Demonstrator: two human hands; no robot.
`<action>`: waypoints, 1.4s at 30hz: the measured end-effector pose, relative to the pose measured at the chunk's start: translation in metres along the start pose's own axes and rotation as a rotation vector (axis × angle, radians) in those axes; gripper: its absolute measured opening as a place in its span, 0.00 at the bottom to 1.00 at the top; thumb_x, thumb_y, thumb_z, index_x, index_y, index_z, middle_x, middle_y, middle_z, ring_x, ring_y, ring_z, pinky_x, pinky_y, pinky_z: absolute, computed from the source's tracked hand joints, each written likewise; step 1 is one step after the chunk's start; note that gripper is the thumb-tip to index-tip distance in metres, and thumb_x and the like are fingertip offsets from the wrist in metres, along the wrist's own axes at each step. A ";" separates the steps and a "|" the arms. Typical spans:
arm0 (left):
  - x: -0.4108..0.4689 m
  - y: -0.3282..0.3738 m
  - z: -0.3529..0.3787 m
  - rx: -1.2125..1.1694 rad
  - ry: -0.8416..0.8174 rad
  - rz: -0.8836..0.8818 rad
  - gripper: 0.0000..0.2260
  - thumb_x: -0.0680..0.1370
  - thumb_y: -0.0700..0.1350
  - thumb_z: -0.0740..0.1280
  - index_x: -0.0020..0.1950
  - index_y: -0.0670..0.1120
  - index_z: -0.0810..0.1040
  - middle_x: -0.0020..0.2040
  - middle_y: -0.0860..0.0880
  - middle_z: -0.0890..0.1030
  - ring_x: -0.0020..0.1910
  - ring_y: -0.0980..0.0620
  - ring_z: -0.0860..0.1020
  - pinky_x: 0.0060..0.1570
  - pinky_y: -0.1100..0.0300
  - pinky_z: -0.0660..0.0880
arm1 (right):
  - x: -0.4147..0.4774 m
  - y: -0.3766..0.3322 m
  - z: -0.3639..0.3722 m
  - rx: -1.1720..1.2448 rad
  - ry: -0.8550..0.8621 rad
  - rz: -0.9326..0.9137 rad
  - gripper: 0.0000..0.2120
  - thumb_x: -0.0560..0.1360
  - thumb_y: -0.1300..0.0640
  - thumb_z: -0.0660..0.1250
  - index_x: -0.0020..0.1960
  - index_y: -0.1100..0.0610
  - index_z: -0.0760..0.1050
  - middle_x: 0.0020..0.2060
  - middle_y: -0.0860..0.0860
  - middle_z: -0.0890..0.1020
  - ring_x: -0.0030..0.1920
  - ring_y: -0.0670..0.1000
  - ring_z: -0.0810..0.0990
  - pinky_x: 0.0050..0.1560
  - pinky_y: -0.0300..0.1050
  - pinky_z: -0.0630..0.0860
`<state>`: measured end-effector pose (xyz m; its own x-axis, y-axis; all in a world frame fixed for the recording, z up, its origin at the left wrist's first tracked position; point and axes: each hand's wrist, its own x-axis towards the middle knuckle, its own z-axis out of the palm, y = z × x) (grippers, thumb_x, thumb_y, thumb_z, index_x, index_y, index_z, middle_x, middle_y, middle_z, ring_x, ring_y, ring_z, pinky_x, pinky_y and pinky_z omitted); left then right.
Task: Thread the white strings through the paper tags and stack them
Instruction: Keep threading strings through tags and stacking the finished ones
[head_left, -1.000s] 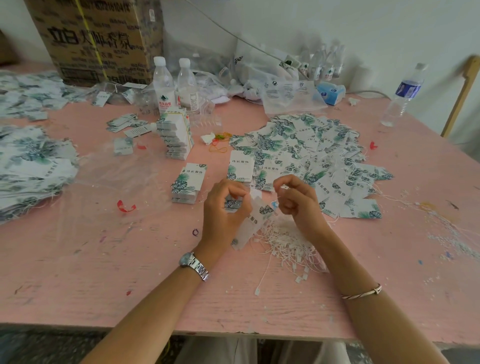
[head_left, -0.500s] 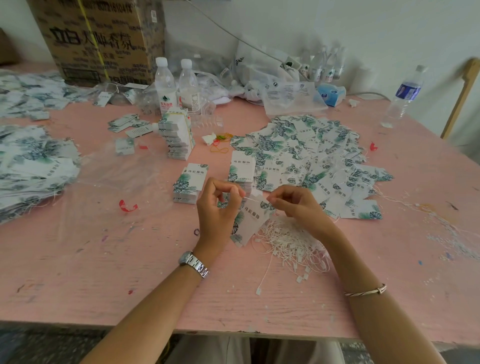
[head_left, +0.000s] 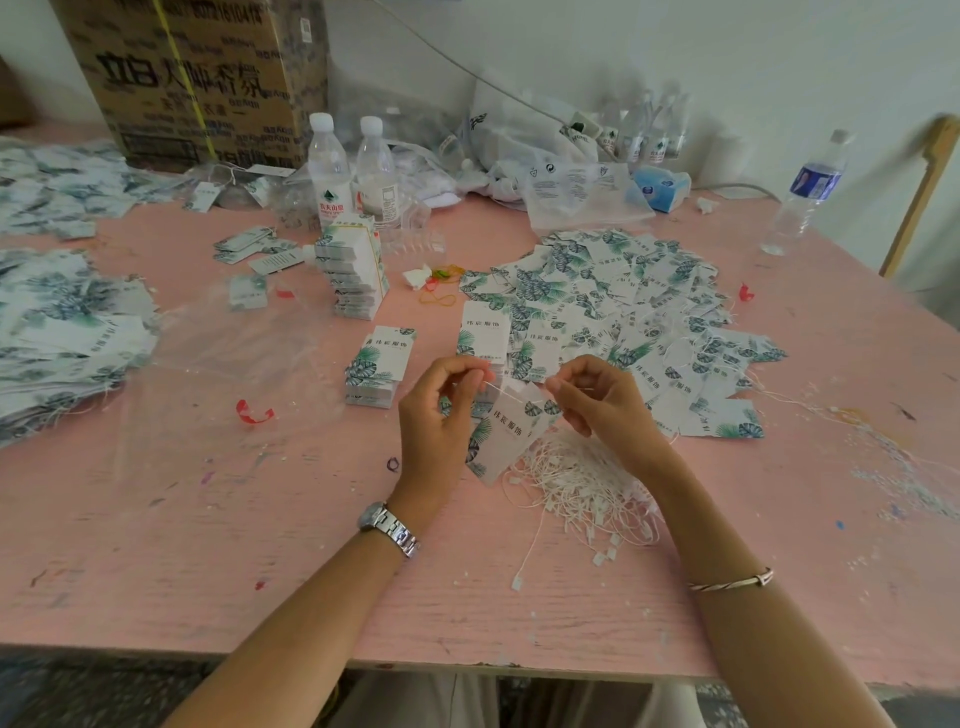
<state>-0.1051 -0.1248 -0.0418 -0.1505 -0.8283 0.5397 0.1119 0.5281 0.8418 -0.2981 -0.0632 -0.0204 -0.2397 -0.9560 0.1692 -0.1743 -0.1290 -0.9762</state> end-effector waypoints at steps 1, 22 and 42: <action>0.000 0.000 0.000 -0.001 0.000 0.005 0.10 0.82 0.40 0.67 0.53 0.56 0.80 0.48 0.59 0.84 0.49 0.52 0.83 0.52 0.46 0.81 | 0.000 0.000 0.000 -0.012 0.025 -0.007 0.12 0.77 0.58 0.70 0.49 0.69 0.75 0.30 0.53 0.77 0.25 0.48 0.68 0.25 0.37 0.65; -0.001 -0.003 0.002 -0.063 -0.010 -0.023 0.06 0.79 0.42 0.71 0.53 0.52 0.82 0.47 0.54 0.86 0.50 0.51 0.84 0.50 0.48 0.79 | 0.001 0.001 -0.002 0.179 -0.090 -0.013 0.14 0.77 0.59 0.66 0.61 0.62 0.80 0.43 0.52 0.83 0.42 0.49 0.77 0.48 0.40 0.76; -0.002 -0.003 0.009 0.066 -0.182 -0.028 0.09 0.77 0.44 0.74 0.47 0.59 0.80 0.44 0.66 0.83 0.44 0.63 0.80 0.45 0.72 0.70 | 0.001 0.000 0.004 0.305 -0.199 -0.052 0.07 0.79 0.64 0.65 0.55 0.66 0.76 0.42 0.59 0.85 0.35 0.51 0.80 0.36 0.40 0.73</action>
<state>-0.1134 -0.1229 -0.0455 -0.3285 -0.7983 0.5048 0.0411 0.5219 0.8520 -0.2949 -0.0647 -0.0210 -0.0422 -0.9747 0.2194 0.1186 -0.2230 -0.9676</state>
